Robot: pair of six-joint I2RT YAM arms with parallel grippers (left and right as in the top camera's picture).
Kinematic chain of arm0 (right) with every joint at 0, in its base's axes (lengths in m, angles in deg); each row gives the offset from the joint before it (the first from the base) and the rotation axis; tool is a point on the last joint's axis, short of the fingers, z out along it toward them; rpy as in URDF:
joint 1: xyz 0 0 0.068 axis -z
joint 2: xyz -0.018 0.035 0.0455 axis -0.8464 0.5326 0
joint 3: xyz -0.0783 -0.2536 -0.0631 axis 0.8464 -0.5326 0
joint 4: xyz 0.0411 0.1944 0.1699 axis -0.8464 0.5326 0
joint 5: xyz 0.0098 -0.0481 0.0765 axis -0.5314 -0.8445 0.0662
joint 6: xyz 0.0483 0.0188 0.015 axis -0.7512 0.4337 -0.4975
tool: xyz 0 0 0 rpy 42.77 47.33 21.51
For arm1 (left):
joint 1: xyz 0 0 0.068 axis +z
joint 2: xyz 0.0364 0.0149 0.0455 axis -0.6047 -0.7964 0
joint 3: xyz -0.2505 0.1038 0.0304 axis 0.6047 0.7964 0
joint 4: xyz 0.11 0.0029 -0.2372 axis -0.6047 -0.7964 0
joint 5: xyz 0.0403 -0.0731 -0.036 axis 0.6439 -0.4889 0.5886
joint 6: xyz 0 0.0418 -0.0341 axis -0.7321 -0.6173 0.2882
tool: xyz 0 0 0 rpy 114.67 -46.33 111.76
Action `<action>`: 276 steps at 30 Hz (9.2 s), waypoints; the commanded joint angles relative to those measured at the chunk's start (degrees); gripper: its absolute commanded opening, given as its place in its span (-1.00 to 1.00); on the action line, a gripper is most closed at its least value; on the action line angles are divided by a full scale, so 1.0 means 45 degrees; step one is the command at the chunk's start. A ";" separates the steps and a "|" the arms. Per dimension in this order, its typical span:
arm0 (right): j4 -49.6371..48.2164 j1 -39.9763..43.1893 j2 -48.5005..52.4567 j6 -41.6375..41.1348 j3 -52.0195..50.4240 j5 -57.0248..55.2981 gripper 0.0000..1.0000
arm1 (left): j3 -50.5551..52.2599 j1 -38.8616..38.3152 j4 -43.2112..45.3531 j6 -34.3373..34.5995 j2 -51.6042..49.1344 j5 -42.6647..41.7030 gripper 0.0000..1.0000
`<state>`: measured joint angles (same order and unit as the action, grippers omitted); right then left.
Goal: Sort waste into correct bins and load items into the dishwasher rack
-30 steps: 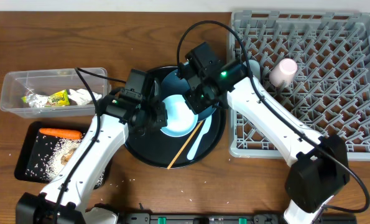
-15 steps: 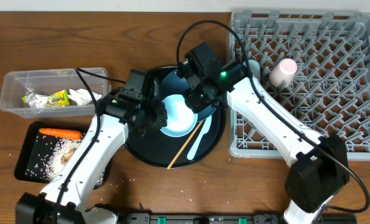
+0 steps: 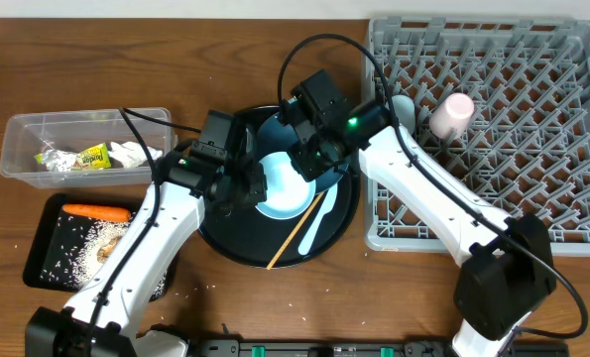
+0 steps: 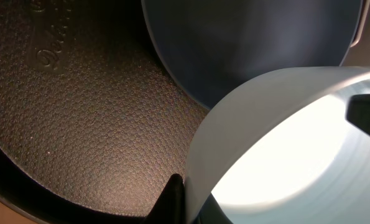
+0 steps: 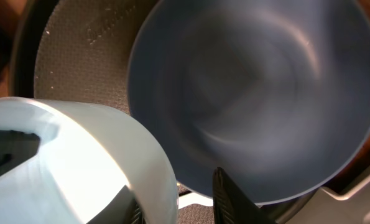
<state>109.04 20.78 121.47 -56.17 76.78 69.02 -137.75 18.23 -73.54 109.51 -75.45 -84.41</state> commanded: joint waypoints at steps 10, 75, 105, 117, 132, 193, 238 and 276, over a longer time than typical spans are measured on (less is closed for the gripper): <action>-0.0160 -0.0112 0.0087 -0.0277 -0.0379 -0.0126 -0.98 | -0.0393 -0.0024 -0.0029 0.0044 0.0131 -0.0087 -0.88; -1.1540 1.1239 0.1039 0.9350 -0.0189 -1.5183 -0.98 | -0.2239 0.0010 -0.1530 -0.0092 0.2599 0.4221 0.96; -1.3731 1.0462 0.3968 1.1633 -0.0199 -1.5222 -0.98 | -0.2239 0.0010 -0.1530 -0.0092 0.2599 0.4221 0.96; -1.2988 0.9690 0.3968 1.1623 -0.0199 -1.5577 -0.98 | -0.2239 0.0010 -0.1530 -0.0092 0.2599 0.4216 0.96; -1.2983 0.7912 0.3968 1.1628 -0.0199 -1.6708 -0.37 | -0.2239 0.0010 -0.1530 -0.0092 0.2599 0.4221 0.96; -0.5707 1.2483 0.0641 0.1443 -0.0199 -0.2016 -0.98 | -0.2239 0.0010 -0.1530 -0.0092 0.2599 0.4221 0.96; 0.3041 1.2881 -0.1749 -0.1889 -0.0457 -0.1972 -0.91 | -0.2239 0.0010 -0.1530 -0.0092 0.2599 0.4221 0.96; 0.1904 1.2478 -0.1749 -0.1467 -0.3750 -0.2132 -0.75 | -0.2239 0.0010 -0.1530 -0.0092 0.2594 0.4221 0.96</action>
<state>118.17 77.39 113.34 -63.19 60.41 60.34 -147.77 18.29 -80.45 109.42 -63.76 -66.11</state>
